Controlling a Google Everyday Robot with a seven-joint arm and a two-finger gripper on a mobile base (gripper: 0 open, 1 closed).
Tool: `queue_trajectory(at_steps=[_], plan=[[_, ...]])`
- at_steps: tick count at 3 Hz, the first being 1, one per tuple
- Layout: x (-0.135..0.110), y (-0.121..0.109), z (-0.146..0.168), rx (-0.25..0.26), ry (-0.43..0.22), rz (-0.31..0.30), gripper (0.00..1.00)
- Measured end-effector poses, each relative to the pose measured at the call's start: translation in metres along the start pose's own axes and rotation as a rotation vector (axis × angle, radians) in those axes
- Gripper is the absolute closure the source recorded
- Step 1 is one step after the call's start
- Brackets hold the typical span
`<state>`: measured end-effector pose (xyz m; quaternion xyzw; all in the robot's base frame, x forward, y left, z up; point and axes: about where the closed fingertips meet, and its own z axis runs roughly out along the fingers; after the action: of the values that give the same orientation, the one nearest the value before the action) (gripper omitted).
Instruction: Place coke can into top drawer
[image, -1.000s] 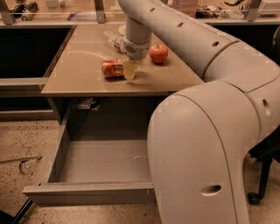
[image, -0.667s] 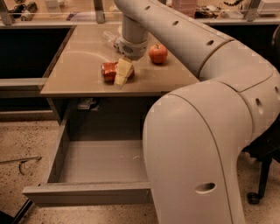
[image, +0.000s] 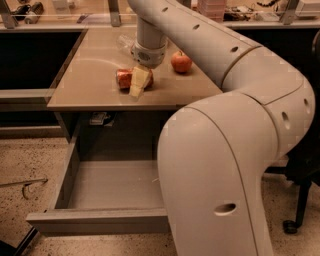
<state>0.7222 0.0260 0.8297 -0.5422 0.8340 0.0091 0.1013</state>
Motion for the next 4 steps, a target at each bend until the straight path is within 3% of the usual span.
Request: queue_trajectory(at_steps=[2, 4], plan=[[-0.029, 0.003, 0.031, -0.056, 0.005, -0.111, 0.0], [-0.038, 0.006, 0.041, -0.065, 0.007, -0.148, 0.42]])
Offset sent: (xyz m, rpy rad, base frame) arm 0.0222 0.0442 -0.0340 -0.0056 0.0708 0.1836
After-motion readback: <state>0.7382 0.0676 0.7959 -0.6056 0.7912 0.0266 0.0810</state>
